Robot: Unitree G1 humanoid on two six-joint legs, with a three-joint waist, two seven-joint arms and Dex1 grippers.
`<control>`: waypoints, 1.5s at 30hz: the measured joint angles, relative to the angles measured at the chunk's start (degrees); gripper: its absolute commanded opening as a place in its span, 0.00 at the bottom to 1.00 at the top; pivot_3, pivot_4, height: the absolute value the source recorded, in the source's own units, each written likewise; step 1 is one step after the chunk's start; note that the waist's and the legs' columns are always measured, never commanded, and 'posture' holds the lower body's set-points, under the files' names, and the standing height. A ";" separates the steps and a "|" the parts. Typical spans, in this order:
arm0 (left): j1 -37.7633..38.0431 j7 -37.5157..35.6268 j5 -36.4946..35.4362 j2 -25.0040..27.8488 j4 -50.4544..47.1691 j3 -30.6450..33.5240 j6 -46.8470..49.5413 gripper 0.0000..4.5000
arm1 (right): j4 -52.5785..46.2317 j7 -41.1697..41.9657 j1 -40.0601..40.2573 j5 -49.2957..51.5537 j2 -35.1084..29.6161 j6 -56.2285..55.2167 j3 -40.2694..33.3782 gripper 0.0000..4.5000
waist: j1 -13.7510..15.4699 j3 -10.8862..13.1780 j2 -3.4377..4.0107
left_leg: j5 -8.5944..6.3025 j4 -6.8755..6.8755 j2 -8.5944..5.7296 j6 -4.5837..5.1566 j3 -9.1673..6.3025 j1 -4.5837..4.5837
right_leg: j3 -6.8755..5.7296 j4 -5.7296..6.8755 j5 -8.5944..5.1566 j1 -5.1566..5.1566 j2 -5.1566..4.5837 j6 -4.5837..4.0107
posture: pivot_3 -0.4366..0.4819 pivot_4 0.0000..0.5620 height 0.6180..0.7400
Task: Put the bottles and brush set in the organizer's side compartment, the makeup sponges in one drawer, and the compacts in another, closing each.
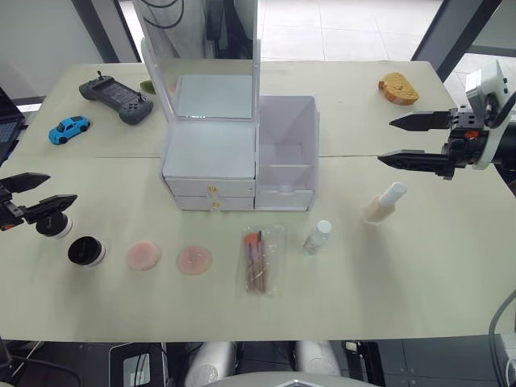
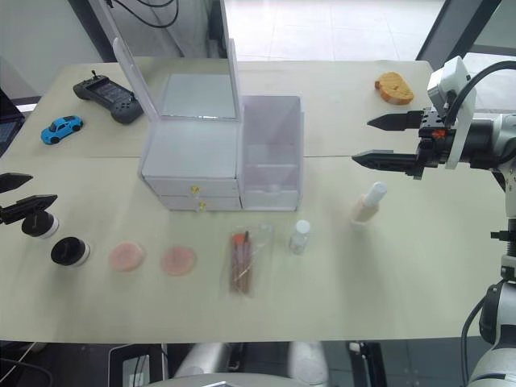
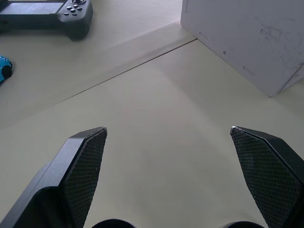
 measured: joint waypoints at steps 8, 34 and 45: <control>-4.80 -0.03 0.17 0.00 1.26 -1.35 0.00 1.00 | -0.65 -0.87 2.34 0.17 -0.09 0.03 -1.42 1.00 | 0.16 0.00 0.00 | 0.00 0.08 -0.04 0.00 -0.02 -0.04 | -0.02 0.05 0.00 0.01 0.00 0.00 | 0.48 0.27 0.95; -33.77 -14.69 -16.32 -18.01 -38.24 -29.70 32.34 1.00 | -61.04 -24.81 44.69 32.83 2.55 43.29 -54.48 1.00 | 2.76 -0.02 -0.06 | -0.17 0.85 -0.15 0.30 -0.11 -0.28 | 0.19 0.46 0.05 0.25 0.04 0.09 | 0.48 0.27 0.95; -36.88 -12.93 -13.36 -30.59 -37.88 -34.42 29.08 1.00 | -72.02 -51.90 72.82 51.00 16.27 33.57 -70.81 1.00 | 2.86 0.00 -0.09 | -0.28 0.44 -0.10 0.50 0.20 0.71 | 0.65 -0.26 0.20 1.12 0.12 0.37 | 0.48 0.27 0.95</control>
